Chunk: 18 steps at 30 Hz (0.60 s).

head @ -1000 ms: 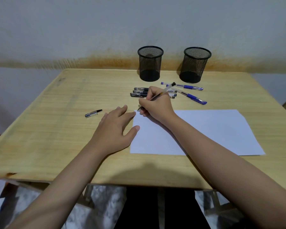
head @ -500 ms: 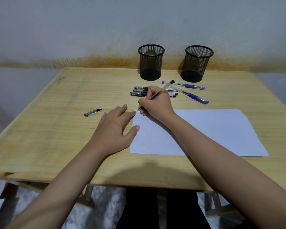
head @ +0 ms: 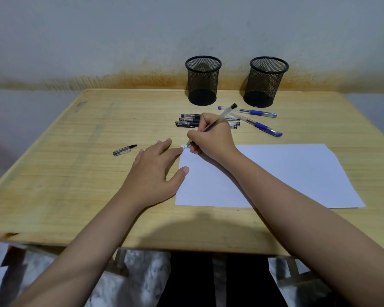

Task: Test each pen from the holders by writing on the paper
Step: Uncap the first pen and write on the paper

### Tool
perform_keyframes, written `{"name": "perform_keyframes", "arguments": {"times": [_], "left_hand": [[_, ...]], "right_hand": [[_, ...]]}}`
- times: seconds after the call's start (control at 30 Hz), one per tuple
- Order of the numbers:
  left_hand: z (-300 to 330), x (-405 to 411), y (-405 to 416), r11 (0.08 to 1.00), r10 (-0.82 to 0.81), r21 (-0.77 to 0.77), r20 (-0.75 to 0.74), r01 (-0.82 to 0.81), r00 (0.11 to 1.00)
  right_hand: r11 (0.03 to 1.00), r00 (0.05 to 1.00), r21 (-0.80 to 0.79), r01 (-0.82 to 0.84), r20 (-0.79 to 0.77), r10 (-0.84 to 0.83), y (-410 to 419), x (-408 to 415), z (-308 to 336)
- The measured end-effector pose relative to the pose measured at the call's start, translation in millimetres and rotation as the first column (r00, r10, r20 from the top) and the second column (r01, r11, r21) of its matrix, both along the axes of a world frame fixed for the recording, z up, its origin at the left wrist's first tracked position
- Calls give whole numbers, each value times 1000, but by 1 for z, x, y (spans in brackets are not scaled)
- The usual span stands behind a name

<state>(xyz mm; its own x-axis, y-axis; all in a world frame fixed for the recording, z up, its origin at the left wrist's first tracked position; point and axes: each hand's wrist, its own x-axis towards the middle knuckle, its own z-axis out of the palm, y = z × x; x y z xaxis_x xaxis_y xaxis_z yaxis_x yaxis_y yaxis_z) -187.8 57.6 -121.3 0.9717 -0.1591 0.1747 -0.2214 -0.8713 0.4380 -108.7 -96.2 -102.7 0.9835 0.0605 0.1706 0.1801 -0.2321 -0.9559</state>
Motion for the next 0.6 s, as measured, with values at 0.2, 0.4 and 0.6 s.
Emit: {"name": "perform_keyframes", "arguments": {"times": [0.2, 0.4, 0.6], "left_hand": [[1, 0, -1, 1000, 2, 6, 3, -2, 1000], [2, 0, -1, 1000, 2, 9, 1, -2, 1000], [2, 0, -1, 1000, -1, 9, 0, 1, 1000]], "right_hand": [[999, 999, 3, 39, -3, -39, -1, 0, 0], [999, 999, 9, 45, -5, -45, 0, 0, -1], [998, 998, -1, 59, -3, -59, -1, 1, 0]]}}
